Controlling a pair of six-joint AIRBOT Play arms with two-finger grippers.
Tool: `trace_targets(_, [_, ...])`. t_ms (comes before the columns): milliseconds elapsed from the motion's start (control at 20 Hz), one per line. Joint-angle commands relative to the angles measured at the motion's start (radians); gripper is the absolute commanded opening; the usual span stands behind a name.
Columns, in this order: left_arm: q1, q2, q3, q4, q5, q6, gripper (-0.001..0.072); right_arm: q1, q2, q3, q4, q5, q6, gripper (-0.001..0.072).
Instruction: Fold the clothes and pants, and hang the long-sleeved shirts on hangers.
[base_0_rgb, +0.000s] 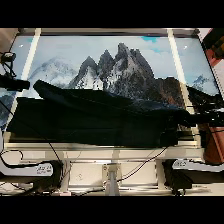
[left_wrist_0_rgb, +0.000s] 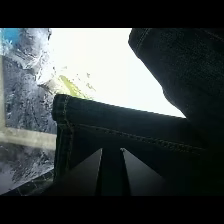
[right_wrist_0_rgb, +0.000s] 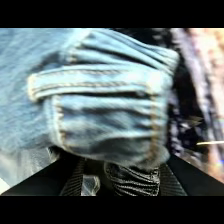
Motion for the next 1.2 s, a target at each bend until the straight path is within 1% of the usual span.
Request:
trace_targets(0, [-0.017,0.001,0.001,0.001,0.0,0.001,0.0138,-0.001,-0.031,0.009,0.049,0.058,-0.052,0.0487])
trace_targets(350, [-0.029,0.001,0.001,0.0,0.0,0.001,0.0139,-0.002,-0.031,0.131,0.025,0.2,-0.053,0.0487])
trace_targets(500, [-0.029,0.001,0.001,0.0,0.0,0.0,0.0138,-0.002,-0.031,0.146,0.026,0.246,-0.053,0.0492])
trace_targets(550, [-0.029,0.001,0.001,0.0,0.0,0.0,0.0138,-0.002,-0.031,0.146,0.024,0.247,-0.053,0.0499])
trace_targets(600, [-0.029,0.001,0.001,0.0,0.0,0.0,0.0138,0.0,-0.031,0.146,0.021,0.247,-0.053,0.0587])
trace_targets(650, [-0.029,0.001,0.001,0.0,0.0,0.0,0.0138,0.0,-0.031,0.145,0.013,0.244,-0.053,0.0616])
trace_targets(900, [-0.029,0.001,0.001,-0.001,0.0,0.0,0.0138,0.0,-0.031,0.113,-0.042,0.214,-0.053,0.0611])
trace_targets(1000, [-0.029,0.001,0.001,-0.001,0.0,0.0,0.0138,0.0,-0.031,0.066,-0.025,0.174,-0.061,0.0593])
trace_targets(1050, [-0.029,0.001,0.001,-0.001,0.0,0.0,0.0138,0.0,-0.031,0.043,-0.004,0.16,-0.089,0.0584])
trace_targets(1150, [-0.029,0.001,0.001,-0.001,0.0,0.0,0.0138,0.0,-0.031,0.013,0.039,0.126,-0.11,0.0584])
